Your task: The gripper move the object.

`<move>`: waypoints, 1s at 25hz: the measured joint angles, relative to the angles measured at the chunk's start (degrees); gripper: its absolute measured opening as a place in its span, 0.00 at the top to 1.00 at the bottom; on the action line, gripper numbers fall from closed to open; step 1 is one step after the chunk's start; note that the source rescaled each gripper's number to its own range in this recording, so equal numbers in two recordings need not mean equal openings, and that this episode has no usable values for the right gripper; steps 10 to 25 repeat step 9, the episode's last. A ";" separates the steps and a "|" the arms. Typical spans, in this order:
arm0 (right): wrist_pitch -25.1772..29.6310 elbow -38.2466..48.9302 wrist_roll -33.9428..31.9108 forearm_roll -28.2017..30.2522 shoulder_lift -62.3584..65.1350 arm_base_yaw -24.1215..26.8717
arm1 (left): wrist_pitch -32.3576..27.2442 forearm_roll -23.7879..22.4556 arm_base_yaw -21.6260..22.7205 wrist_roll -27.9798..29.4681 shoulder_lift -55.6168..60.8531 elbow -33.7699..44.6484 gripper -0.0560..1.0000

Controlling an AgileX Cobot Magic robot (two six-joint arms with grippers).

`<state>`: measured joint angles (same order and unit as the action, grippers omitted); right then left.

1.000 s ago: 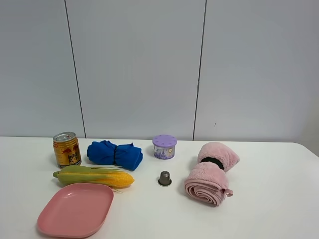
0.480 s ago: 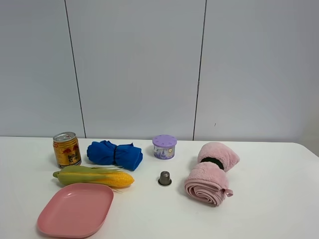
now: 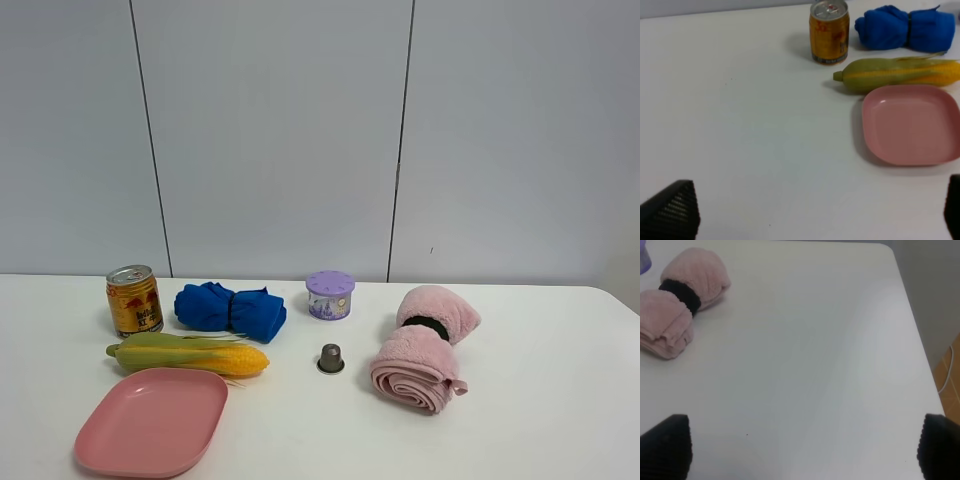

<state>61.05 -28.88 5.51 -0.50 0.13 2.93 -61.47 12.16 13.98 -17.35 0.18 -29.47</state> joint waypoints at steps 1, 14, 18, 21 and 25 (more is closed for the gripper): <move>0.00 0.00 0.00 0.00 0.00 0.00 | 0.00 0.00 0.00 0.00 0.00 0.00 0.00; 0.00 0.00 0.00 0.00 0.00 0.00 | 0.00 0.00 0.00 0.00 0.00 0.00 0.00; 0.00 0.00 0.00 0.00 0.00 0.00 | 0.00 0.00 0.00 0.00 0.00 0.00 0.00; 0.00 0.00 0.00 0.00 0.00 0.00 | 0.00 0.00 0.00 0.00 0.00 0.00 0.00; 0.00 0.00 0.00 0.00 0.00 0.00 | 0.00 0.00 0.00 0.00 0.00 0.00 0.00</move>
